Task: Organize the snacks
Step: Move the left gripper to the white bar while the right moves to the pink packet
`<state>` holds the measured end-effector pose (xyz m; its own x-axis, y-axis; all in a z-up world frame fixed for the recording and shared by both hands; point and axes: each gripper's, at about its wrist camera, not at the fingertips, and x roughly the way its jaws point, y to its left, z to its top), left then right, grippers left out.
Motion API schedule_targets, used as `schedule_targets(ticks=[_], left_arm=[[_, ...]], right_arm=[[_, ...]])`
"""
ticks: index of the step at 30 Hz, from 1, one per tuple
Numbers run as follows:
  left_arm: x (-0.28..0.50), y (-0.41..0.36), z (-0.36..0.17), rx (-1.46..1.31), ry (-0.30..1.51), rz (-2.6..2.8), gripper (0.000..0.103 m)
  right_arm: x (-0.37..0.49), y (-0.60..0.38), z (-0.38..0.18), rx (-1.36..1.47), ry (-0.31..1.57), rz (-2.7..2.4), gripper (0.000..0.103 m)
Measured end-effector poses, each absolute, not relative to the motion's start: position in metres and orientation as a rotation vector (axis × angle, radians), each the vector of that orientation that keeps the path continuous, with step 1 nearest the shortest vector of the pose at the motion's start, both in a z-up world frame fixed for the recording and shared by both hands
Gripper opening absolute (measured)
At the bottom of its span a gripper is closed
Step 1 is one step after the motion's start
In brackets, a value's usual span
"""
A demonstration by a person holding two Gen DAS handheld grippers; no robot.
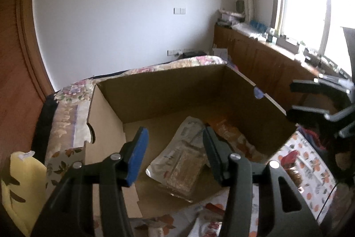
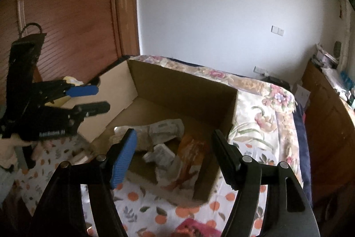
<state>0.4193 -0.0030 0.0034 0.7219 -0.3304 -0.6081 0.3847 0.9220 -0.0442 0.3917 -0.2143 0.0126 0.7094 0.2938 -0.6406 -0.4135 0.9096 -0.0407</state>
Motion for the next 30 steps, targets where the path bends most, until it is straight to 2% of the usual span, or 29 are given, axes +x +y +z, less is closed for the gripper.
schedule_targets(ticks=[1, 3, 7, 19, 30], left_arm=[[0.413, -0.001, 0.005, 0.085, 0.650, -0.403, 0.051], [0.400, 0.001, 0.006, 0.087, 0.644, -0.410, 0.051], [0.372, 0.009, 0.003, 0.080, 0.646, -0.417, 0.051], [0.302, 0.037, -0.037, 0.037, 0.679, -0.385, 0.051], [0.290, 0.050, -0.096, 0.007, 0.756, -0.324, 0.051]], right_arm=[[0.385, -0.218, 0.013, -0.181, 0.675, 0.400, 0.083], [0.371, -0.225, 0.012, -0.168, 0.673, 0.406, 0.090], [0.343, -0.240, 0.004, -0.139, 0.670, 0.399, 0.094], [0.292, -0.256, -0.045, -0.118, 0.717, 0.356, 0.096], [0.279, -0.271, -0.096, -0.021, 0.770, 0.291, 0.096]])
